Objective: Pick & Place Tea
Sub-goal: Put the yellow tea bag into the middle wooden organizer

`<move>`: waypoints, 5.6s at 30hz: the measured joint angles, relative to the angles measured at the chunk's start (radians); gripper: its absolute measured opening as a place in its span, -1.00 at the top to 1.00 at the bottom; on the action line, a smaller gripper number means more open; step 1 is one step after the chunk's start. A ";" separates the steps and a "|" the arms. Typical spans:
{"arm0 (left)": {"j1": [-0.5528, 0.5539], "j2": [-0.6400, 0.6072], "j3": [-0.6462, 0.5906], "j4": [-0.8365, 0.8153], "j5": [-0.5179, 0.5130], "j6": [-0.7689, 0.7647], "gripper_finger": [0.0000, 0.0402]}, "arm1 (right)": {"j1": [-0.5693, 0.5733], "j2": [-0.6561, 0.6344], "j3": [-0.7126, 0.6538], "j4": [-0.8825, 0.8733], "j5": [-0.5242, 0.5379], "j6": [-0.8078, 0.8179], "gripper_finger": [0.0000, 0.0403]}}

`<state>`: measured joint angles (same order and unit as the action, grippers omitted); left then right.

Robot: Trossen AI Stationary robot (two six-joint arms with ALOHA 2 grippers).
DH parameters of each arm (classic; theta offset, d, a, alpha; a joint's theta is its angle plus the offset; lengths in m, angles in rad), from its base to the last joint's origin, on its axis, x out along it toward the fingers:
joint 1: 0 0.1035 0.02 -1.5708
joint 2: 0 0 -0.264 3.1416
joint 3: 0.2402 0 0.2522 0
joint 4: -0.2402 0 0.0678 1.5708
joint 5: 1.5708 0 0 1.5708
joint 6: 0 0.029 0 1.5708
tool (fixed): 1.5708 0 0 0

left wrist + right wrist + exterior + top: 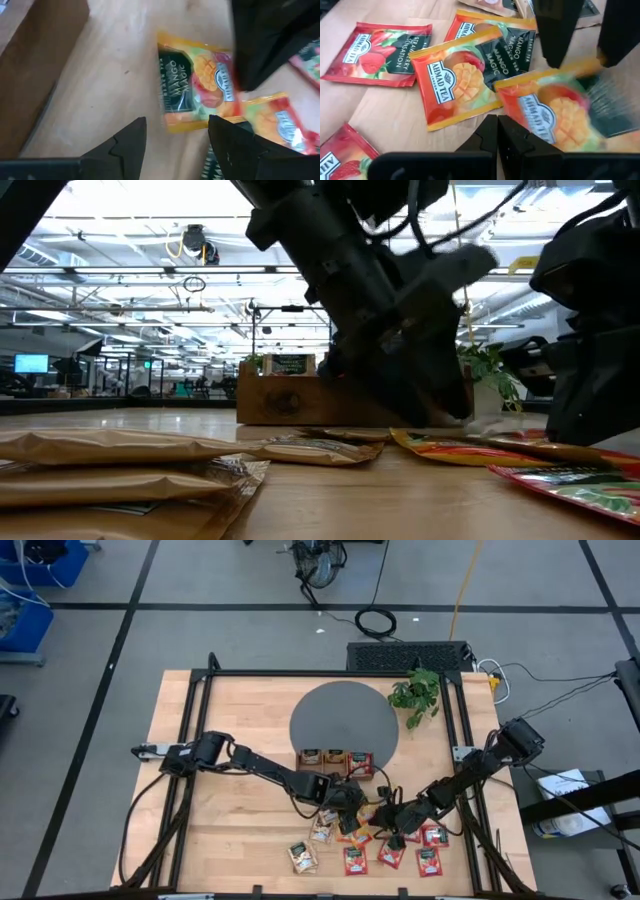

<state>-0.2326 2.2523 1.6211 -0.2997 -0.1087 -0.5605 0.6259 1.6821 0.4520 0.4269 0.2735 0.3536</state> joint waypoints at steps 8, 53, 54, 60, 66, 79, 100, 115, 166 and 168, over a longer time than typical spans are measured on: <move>0.016 0.002 0.000 0.008 -0.004 0.000 -0.06 | -0.013 0.001 -0.031 0.022 -0.034 0.026 1.00; -0.088 -0.140 0.001 -0.056 -0.129 0.189 0.99 | 0.024 -0.070 -0.036 0.158 -0.056 -0.088 1.00; -0.101 -0.160 0.001 -0.079 -0.139 0.196 0.99 | 0.034 -0.087 -0.036 0.164 -0.059 -0.098 1.00; -0.188 -0.230 0.003 -0.169 -0.257 0.193 0.99 | 0.075 -0.145 -0.034 0.271 -0.001 -0.118 1.00; -0.249 -0.226 0.003 -0.174 -0.318 0.184 0.99 | 0.069 -0.148 -0.033 0.499 0.046 -0.266 0.86; -0.273 -0.221 0.002 -0.177 -0.365 0.174 1.00 | -0.017 -0.149 0.123 0.265 0.096 -0.291 0.13; -0.249 -0.186 0.002 -0.169 -0.350 0.161 1.00 | -0.081 -0.150 0.265 -0.024 0.037 -0.245 0.06; -0.246 -0.186 0.002 -0.167 -0.341 0.159 1.00 | -0.116 -0.150 0.266 -0.055 -0.016 -0.234 0.33; -0.500 -0.273 -0.001 -0.460 -0.536 0.040 0.49 | -0.539 -0.151 0.550 -0.499 -0.066 -0.404 1.00; -0.506 -0.273 -0.001 -0.464 -0.548 0.035 0.52 | -0.554 -0.151 0.550 -0.520 -0.066 -0.397 1.00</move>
<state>-0.7384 1.9797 1.6199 -0.7637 -0.6563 -0.5254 0.0715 1.5307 1.0016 -0.0932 0.2079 -0.0439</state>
